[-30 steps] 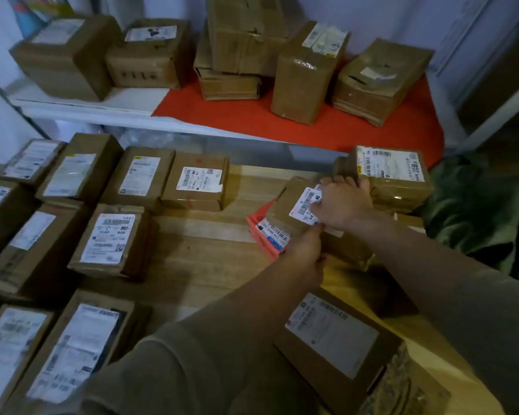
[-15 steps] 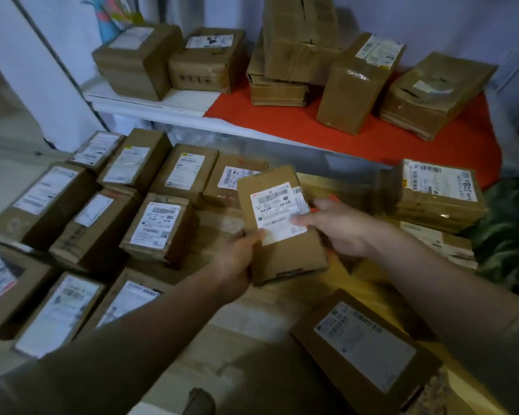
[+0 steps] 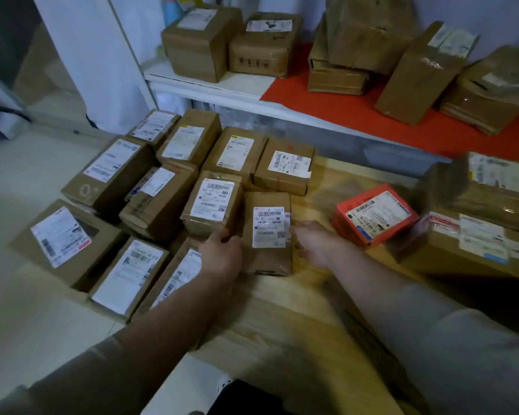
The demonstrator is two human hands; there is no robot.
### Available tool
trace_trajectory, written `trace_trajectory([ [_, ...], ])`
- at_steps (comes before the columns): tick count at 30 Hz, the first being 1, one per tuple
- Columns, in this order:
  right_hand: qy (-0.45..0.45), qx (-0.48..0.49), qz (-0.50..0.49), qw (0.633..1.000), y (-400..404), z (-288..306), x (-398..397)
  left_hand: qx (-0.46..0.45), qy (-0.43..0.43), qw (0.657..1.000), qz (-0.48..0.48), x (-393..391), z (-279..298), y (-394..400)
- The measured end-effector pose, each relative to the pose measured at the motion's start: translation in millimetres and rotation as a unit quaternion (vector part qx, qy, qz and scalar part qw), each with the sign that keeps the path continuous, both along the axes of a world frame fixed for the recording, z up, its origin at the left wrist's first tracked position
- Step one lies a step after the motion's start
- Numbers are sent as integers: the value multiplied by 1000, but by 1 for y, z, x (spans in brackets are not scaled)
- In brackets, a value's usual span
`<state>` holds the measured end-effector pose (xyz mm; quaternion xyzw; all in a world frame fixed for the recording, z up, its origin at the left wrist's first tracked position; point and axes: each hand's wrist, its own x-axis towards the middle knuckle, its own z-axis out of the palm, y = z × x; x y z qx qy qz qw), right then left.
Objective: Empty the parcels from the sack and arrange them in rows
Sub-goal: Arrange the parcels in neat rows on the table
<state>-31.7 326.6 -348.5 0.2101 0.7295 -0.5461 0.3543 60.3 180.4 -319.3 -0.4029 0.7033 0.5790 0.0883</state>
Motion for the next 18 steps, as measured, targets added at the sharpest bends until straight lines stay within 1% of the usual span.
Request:
trace_trajectory([
  [2, 8, 30, 24, 999, 8, 0, 9, -18, 8, 999, -41, -4, 0, 4],
  [3, 17, 53, 40, 998, 13, -1, 13, -29, 25, 996, -77, -5, 0, 8],
  [4, 37, 81, 54, 995, 19, -3, 15, -51, 53, 989, -125, -8, -3, 13],
  [5, 67, 104, 64, 990, 24, -2, 17, -87, 89, 974, -188, -11, -6, 19],
  [6, 111, 117, 64, 985, 31, -2, 16, -138, 109, 950, -260, -14, -10, 27],
  [7, 157, 130, 52, 978, 38, -1, 16, -201, 111, 912, -339, -15, -17, 34],
  [9, 226, 158, 23, 961, 57, 3, 13, -331, 58, 800, -497, -17, -35, 44],
  [10, 243, 173, 11, 954, 67, 5, 11, -375, 30, 751, -543, -18, -46, 47],
  [11, 251, 187, -2, 950, 78, 8, 8, -406, 8, 715, -569, -20, -57, 48],
  [13, 236, 209, -47, 948, 99, 5, -1, -446, -22, 675, -588, -25, -72, 49],
  [15, 213, 228, -101, 945, 113, -3, -11, -476, -39, 648, -594, -34, -78, 45],
  [18, 156, 274, -154, 936, 120, -15, -21, -474, -50, 633, -610, -43, -78, 37],
])
